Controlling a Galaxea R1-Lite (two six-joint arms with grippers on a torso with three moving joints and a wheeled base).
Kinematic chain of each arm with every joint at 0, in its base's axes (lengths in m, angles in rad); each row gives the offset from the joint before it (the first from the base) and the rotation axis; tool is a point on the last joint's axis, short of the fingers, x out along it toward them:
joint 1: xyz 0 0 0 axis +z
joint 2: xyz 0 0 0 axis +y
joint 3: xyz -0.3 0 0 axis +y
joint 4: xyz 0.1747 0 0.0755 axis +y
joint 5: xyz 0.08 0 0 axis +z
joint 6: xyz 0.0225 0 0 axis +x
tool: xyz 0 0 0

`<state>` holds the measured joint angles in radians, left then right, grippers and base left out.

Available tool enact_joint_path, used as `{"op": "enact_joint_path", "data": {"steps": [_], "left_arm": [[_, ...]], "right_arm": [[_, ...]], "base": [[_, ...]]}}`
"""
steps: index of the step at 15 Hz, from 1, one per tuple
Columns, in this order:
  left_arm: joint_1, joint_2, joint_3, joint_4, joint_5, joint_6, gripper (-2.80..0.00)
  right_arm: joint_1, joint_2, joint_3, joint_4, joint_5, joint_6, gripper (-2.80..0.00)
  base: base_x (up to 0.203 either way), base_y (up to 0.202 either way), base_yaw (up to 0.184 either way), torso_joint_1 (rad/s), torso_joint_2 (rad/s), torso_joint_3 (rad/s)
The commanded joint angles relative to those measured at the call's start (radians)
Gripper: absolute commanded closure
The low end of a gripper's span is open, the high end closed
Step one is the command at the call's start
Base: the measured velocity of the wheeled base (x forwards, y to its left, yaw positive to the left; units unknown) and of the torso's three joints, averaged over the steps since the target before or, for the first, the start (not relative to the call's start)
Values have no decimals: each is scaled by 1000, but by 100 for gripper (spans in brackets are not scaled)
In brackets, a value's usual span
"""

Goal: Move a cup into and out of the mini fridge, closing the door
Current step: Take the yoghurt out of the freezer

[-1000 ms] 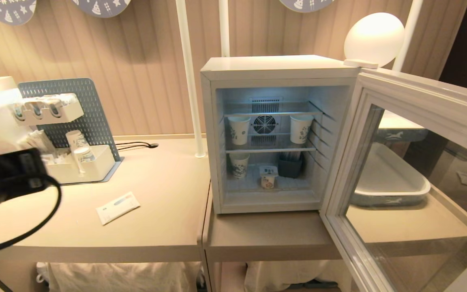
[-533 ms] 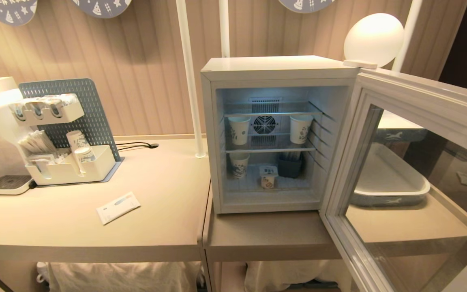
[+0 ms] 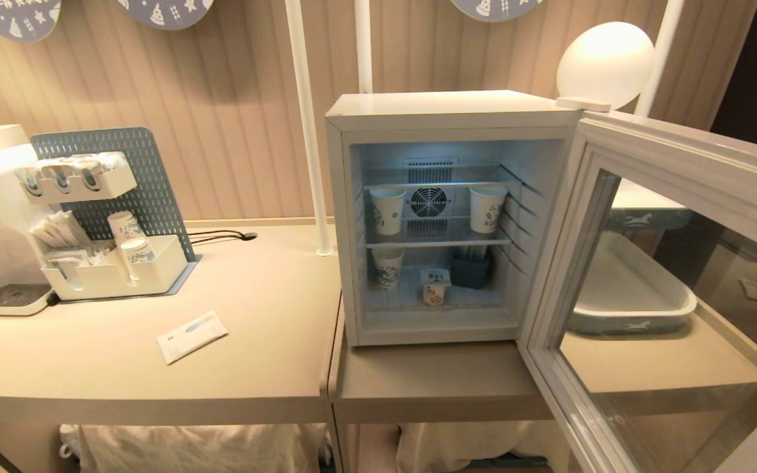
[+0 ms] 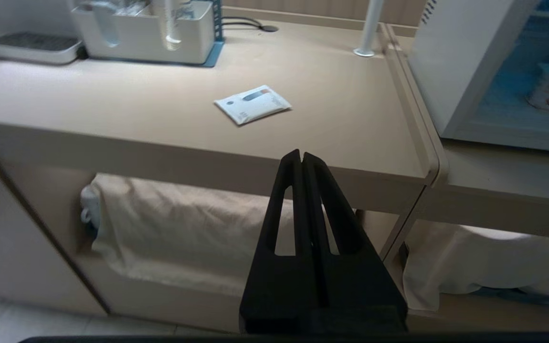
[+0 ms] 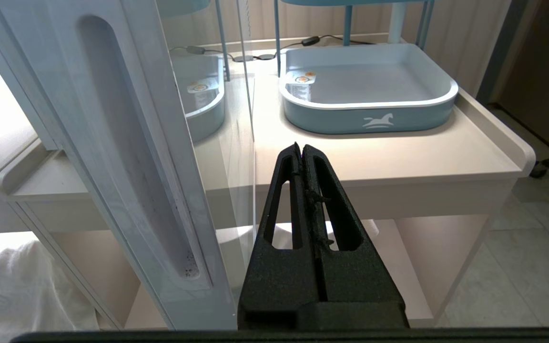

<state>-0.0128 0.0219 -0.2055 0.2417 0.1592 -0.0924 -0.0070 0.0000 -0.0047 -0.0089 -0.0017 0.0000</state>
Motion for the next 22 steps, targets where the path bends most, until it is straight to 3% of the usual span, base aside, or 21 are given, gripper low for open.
{"op": "enact_joint_path", "data": {"steps": [1, 3, 4, 12, 22], "left_arm": [[6, -26, 165, -235, -43, 39, 0], [10, -21, 208, -266, -153, 88, 0], [11, -20, 204, -254, -161, 99, 0], [11, -22, 206, -242, -161, 111, 0], [11, -22, 206, -242, -161, 108, 0]], "right_arm": [[1, 0, 0, 1, 0, 0, 0], [1, 0, 0, 3, 0, -3, 0], [1, 0, 0, 4, 0, -3, 0], [1, 0, 0, 3, 0, -5, 0], [1, 0, 0, 1, 0, -3, 0]], "base": [[0, 0, 0, 0, 0, 0], [0, 0, 0, 0, 0, 0], [0, 0, 0, 0, 0, 0], [-8, 0, 0, 0, 1, 0], [-185, 0, 0, 1, 2, 4]]}}
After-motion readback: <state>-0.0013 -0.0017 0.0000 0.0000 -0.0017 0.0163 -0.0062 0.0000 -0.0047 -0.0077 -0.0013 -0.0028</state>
